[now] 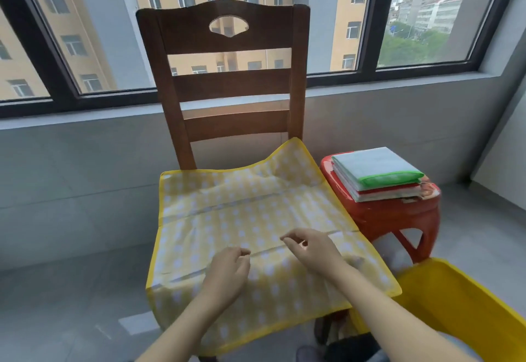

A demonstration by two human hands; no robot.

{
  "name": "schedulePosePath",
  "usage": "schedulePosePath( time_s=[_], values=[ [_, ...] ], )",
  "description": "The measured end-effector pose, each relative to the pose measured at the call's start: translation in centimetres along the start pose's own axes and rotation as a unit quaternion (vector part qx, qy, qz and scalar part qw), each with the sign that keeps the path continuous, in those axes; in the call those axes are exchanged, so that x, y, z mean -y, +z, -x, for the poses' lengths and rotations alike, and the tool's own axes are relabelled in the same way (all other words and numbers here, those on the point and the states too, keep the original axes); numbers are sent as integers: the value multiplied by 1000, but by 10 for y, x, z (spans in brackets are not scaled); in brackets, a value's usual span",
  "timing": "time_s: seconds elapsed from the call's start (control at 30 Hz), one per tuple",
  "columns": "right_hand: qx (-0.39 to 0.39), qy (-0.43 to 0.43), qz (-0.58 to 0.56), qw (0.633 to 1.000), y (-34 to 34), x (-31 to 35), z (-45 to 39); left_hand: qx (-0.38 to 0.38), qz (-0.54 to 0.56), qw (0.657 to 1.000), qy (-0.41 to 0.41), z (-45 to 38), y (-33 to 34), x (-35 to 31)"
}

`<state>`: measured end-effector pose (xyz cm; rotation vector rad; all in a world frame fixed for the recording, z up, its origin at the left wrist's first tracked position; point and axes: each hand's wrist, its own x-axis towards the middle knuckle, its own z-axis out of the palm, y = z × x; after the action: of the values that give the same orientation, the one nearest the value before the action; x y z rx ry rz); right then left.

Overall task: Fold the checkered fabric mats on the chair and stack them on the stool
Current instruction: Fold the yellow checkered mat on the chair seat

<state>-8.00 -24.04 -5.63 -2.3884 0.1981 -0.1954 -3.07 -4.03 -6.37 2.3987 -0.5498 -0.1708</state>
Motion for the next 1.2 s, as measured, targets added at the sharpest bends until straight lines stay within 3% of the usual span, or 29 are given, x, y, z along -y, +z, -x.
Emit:
schedulePosePath(
  time_s=[0.3,0.63,0.93,1.2],
  values=[
    [185,-43,163,968,37,2,-23,128,-144,981,-2,-21,-7,54],
    [158,-26,249,955,57,-4,-65,68,-96,992,45,-60,-12,60],
    [122,-69,126,982,48,4,-51,117,-8,988,100,-34,-20,65],
    [173,-95,44,979,42,3,-32,161,3,982,98,-32,-30,63]
  ],
)
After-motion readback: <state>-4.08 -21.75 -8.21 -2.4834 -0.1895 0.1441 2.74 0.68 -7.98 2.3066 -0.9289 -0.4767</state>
